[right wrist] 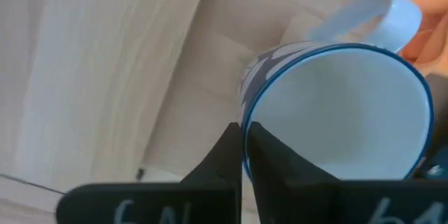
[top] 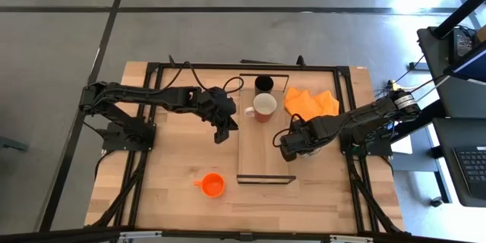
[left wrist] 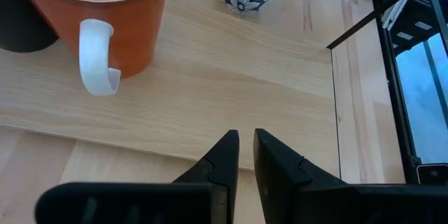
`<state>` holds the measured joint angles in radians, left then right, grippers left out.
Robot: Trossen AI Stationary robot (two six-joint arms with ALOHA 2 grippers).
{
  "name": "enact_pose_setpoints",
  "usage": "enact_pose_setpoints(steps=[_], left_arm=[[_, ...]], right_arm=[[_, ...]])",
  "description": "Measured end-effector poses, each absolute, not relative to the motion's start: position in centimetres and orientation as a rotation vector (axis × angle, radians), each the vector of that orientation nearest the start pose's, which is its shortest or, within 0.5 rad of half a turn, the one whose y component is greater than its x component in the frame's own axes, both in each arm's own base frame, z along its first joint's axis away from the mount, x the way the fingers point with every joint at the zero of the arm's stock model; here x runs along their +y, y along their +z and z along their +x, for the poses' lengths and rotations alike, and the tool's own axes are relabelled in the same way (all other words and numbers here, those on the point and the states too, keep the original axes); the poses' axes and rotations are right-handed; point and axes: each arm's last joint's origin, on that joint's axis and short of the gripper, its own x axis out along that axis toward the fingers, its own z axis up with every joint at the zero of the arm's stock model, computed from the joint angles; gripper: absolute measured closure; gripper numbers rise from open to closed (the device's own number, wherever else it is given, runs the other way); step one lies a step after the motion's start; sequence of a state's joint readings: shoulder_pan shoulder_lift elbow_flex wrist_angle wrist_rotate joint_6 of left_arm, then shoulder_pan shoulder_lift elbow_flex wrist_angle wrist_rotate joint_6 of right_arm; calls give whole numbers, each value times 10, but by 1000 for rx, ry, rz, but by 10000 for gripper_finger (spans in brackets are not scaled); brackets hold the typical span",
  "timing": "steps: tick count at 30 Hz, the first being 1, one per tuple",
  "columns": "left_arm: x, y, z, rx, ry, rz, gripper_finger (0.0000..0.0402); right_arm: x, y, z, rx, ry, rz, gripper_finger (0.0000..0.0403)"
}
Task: Stack small to large cups/mugs on shelf
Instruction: Put the blue pattern mug align with the red pattern cup on the shelf
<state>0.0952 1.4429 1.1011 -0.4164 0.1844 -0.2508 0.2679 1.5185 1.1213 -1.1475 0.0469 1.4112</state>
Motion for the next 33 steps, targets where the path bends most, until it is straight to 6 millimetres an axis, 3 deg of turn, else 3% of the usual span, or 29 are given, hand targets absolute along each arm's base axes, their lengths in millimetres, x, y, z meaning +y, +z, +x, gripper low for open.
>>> enact_pose_setpoints(steps=[6, 16, 26, 33], left_arm=[[24, 273, 306, 762, 10, -345, 363], [24, 273, 306, 762, 10, -345, 363], [25, 273, 306, 759, 38, -340, 363], [25, 273, 306, 759, 47, -364, 363]], right_arm=[[76, 231, 246, 1399, -740, 717, 381], [108, 231, 231, 1490, -501, 451, 381], [123, 230, 213, 1596, -400, 251, 378], [127, 230, 209, 1605, -407, 247, 378]])
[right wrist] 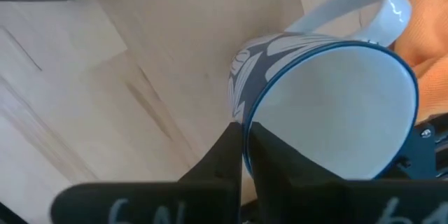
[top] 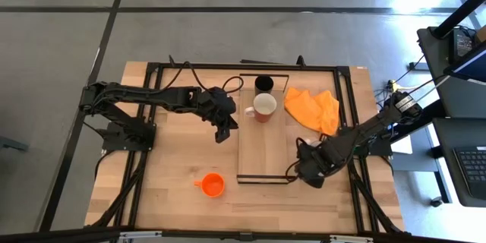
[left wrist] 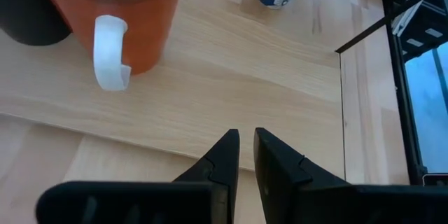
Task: Stack small to large cups/mugs on shelf
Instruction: Put the blue pattern mug align with the red pattern cup on the shelf
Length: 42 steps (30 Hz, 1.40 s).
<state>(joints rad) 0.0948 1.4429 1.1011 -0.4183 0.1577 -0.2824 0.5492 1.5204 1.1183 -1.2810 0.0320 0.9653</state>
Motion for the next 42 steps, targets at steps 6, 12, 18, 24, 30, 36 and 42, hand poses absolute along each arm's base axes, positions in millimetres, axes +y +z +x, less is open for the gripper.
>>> enact_pose_setpoints(steps=[6, 12, 18, 24, 30, 36, 42], left_arm=[[25, 273, 306, 759, 48, -367, 363], [25, 273, 306, 759, 48, -367, 363], [25, 273, 306, 759, 48, -367, 363], [25, 273, 306, 759, 46, -362, 363], [25, 274, 307, 751, 45, -360, 363], [25, 274, 307, 749, 44, -359, 363], [24, 274, 307, 750, 30, -366, 363]], right_arm=[[127, 230, 210, 1581, -448, 274, 373], [128, 233, 212, 1566, -444, 287, 336], [131, 244, 215, 1535, -441, 317, 296], [129, 263, 218, 1432, -603, 382, 276], [116, 283, 214, 1339, -774, 559, 286], [96, 297, 210, 1245, -865, 717, 300], [74, 297, 215, 1241, -928, 746, 284]])
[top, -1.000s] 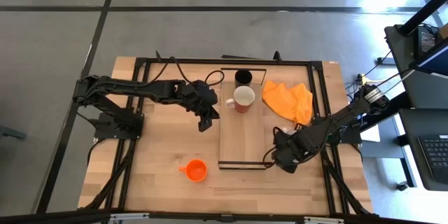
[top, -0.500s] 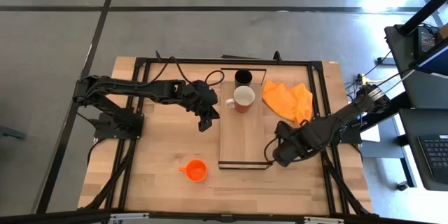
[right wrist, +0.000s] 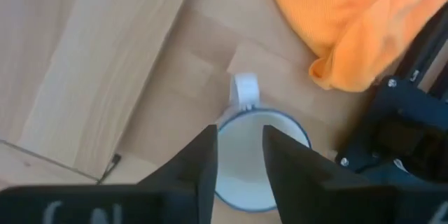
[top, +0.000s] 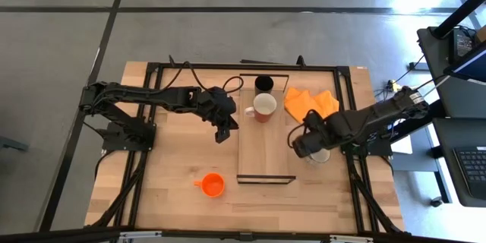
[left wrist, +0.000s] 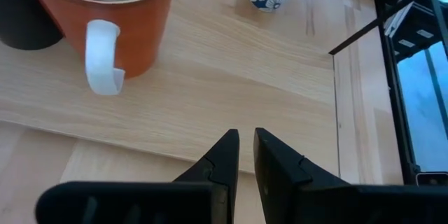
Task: Stack small to large cups/mugs on shelf
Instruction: Put the blue pattern mug align with the red pattern cup on the shelf
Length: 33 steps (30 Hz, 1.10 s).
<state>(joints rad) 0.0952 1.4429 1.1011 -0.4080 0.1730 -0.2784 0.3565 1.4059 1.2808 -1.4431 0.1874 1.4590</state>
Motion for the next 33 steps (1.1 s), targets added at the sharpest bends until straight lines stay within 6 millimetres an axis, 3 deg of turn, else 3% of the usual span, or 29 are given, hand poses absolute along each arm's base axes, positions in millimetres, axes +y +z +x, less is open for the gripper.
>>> enact_pose_setpoints(steps=[10, 17, 33], left_arm=[[24, 274, 306, 757, 28, -368, 363], [24, 273, 306, 762, 29, -369, 363], [24, 273, 306, 761, 34, -366, 363]], right_arm=[[56, 269, 217, 1349, -929, 719, 225], [56, 248, 214, 1405, -909, 733, 216], [57, 244, 219, 1362, -864, 731, 217]])
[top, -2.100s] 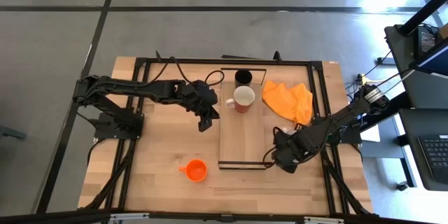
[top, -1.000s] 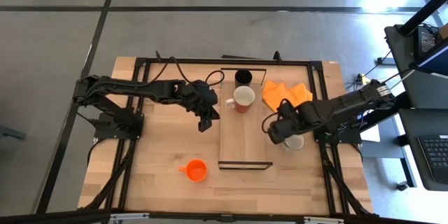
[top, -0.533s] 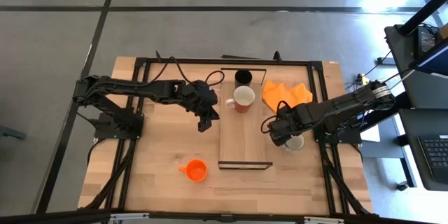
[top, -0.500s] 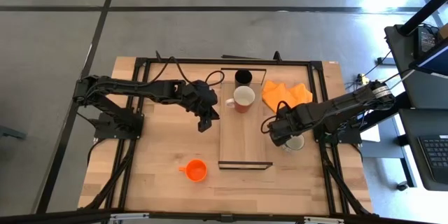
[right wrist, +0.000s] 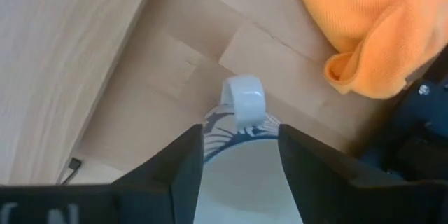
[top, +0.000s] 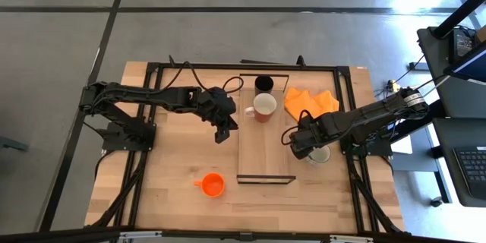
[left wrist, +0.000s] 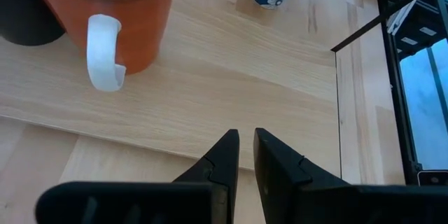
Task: Stack small to large cups/mugs on shelf
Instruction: Put the blue pattern mug align with the red pattern cup on the shelf
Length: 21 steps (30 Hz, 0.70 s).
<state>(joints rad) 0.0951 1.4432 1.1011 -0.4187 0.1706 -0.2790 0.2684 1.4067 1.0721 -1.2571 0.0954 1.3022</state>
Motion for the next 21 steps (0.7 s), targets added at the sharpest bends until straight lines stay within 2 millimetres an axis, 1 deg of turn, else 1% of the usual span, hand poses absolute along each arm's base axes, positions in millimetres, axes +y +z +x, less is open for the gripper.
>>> enact_pose_setpoints(steps=[9, 12, 16, 21], left_arm=[[24, 273, 306, 761, 35, -365, 363], [24, 273, 306, 761, 35, -365, 363], [24, 273, 306, 761, 36, -365, 363], [24, 273, 306, 761, 36, -365, 363]], right_arm=[[57, 244, 219, 1358, -845, 698, 217], [57, 238, 218, 1366, -834, 683, 217], [57, 228, 217, 1357, -845, 705, 217], [57, 227, 217, 1357, -848, 712, 217]])
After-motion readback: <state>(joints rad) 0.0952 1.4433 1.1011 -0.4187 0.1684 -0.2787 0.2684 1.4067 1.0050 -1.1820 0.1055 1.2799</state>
